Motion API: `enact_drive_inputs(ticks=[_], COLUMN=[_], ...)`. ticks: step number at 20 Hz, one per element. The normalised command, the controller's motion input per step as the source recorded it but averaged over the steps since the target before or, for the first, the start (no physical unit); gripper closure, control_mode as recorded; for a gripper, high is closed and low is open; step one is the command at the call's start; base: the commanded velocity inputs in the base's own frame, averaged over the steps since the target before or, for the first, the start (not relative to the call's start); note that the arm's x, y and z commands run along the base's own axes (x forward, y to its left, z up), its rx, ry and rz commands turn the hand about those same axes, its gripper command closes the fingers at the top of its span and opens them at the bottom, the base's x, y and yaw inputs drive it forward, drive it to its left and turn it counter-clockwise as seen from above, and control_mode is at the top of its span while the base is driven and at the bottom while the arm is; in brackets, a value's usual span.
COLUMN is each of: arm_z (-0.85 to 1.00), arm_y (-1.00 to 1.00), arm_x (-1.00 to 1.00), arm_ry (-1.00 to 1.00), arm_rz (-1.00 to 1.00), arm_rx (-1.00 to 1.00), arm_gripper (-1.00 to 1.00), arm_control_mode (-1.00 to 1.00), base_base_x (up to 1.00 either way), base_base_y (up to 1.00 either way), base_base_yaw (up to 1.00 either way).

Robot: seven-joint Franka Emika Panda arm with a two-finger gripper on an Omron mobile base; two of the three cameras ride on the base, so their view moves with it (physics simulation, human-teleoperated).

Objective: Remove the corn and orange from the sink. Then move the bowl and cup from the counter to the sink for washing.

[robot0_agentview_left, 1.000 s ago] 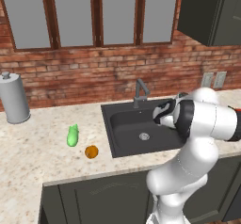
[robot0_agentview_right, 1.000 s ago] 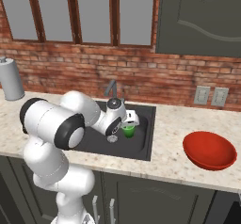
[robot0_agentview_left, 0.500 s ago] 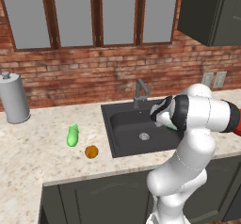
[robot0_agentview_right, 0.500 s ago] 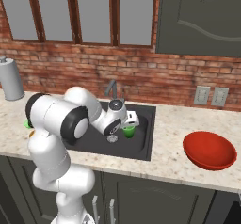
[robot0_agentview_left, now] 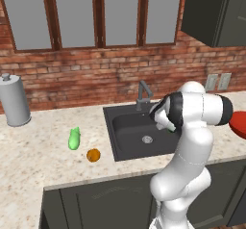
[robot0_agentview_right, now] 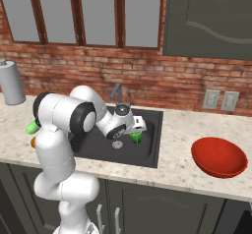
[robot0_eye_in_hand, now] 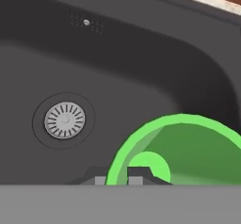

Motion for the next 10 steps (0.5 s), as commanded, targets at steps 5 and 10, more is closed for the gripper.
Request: enact_drive_inputs(ticks=[5, 10], arm_z=[-0.13, -0.16], arm_y=[-0.07, -0.1], arm_x=[0.24, 0.18], arm_ry=[0.0, 0.0], arm_rz=[0.01, 0.04], arm_rx=[-0.02, 0.0], arm_gripper=[1.0, 1.0], arm_control_mode=[-1.0, -1.0], base_base_x=[0.0, 0.0], base_base_y=[0.0, 0.0], base_base_yaw=[0.0, 0.0])
